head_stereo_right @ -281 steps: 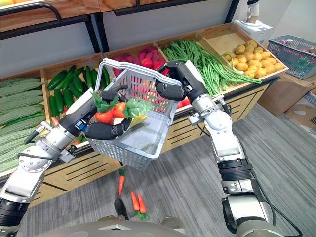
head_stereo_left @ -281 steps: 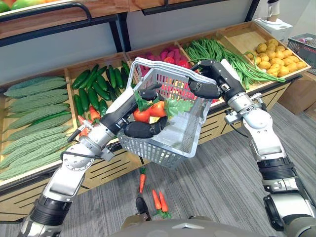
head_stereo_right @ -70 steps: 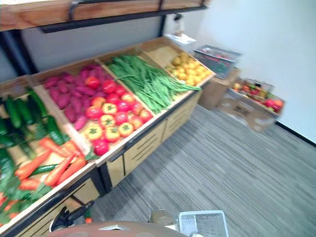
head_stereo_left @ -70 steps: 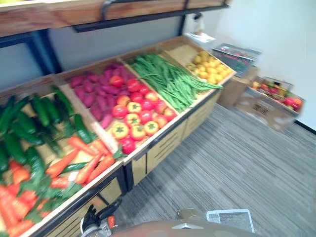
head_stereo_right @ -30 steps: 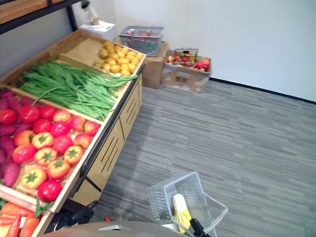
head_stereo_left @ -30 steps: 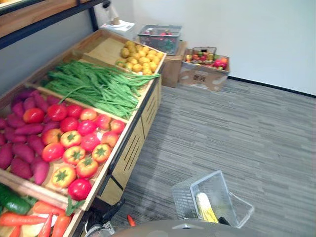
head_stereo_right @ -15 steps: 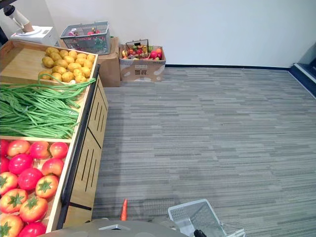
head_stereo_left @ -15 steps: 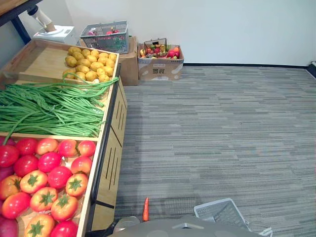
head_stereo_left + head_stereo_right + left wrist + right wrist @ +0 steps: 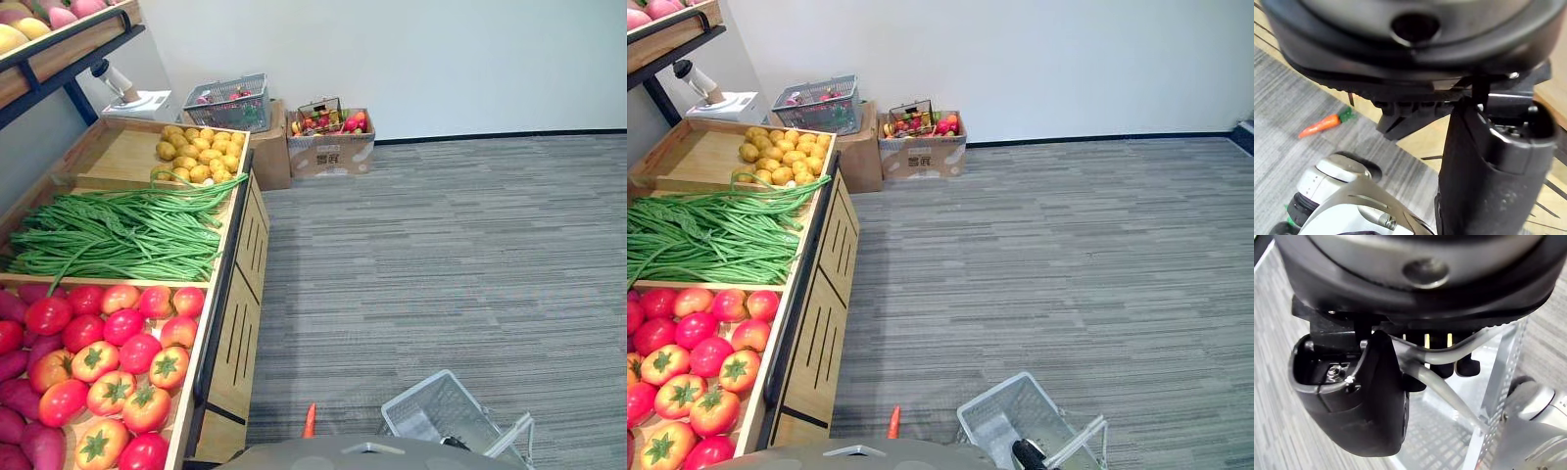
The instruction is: Pick vegetable in the basket
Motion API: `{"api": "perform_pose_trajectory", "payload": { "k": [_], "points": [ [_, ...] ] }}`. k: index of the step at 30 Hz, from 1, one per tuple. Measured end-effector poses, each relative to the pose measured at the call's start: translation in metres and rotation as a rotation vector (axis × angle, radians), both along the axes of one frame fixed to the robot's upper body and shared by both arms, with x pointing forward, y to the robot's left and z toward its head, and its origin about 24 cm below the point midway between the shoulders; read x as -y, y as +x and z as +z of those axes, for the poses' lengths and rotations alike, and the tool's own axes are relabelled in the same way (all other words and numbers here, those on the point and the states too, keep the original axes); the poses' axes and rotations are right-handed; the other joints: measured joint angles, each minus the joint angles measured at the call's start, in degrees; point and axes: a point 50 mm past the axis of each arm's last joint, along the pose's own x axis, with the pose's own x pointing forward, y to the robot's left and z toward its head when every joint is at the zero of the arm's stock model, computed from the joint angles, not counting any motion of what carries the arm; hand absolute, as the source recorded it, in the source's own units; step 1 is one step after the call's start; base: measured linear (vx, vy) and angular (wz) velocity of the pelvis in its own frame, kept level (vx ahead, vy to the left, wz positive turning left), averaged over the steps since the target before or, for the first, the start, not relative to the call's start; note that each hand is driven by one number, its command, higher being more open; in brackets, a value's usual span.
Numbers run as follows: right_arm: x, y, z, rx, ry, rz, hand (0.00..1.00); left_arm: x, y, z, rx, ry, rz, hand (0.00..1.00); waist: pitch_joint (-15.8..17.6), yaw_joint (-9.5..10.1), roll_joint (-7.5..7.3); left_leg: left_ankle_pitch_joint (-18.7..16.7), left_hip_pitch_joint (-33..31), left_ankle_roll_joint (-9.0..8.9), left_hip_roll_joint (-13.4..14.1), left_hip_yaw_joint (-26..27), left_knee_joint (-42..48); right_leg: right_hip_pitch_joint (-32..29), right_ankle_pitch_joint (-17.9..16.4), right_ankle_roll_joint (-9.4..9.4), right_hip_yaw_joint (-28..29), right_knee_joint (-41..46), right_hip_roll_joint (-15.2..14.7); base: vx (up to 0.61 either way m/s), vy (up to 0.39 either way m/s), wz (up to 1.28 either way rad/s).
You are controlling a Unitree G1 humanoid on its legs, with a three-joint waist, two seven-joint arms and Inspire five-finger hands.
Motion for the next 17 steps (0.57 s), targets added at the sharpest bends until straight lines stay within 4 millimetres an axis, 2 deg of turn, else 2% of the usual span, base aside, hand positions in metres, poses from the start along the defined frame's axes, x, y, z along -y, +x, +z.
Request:
{"api": "perform_pose_trajectory", "payload": {
  "k": [8, 14, 17],
  "points": [
    [-0.007, -0.013, -0.003, -0.044, 0.029, -0.013, 0.00, -0.001, -0.003, -0.001, -0.013, -0.003, -0.011, 1.00, 0.0, 0.17, -1.00, 0.1, 1.0, -0.05, -0.1, 0.0, -0.9, 0.9, 0.4, 0.33, 0.6, -1.4, 0.1, 0.01, 0.006, -0.04],
    [-0.010, -0.014, -0.005, -0.055, 0.038, -0.010, 0.00, -0.004, 0.011, 0.000, 0.002, 0.016, -0.150, 1.00, 0.0, 0.42, -1.30, -0.2, 2.0, 0.33, -0.6, 0.0, -0.9, 2.5, 0.9, -0.25, 0.8, -3.0, 0.1, 0.07, 0.020, -0.02],
    [-0.011, -0.015, -0.005, -0.058, 0.044, 0.003, 0.00, -0.004, 0.010, -0.001, -0.004, 0.014, -0.149, 1.00, 0.0, 0.60, -1.58, -0.5, 2.0, 0.63, -0.8, 0.0, -0.9, 2.6, 0.9, -0.28, 0.8, -3.0, 0.0, 0.04, 0.010, -0.01]
  ]
}}
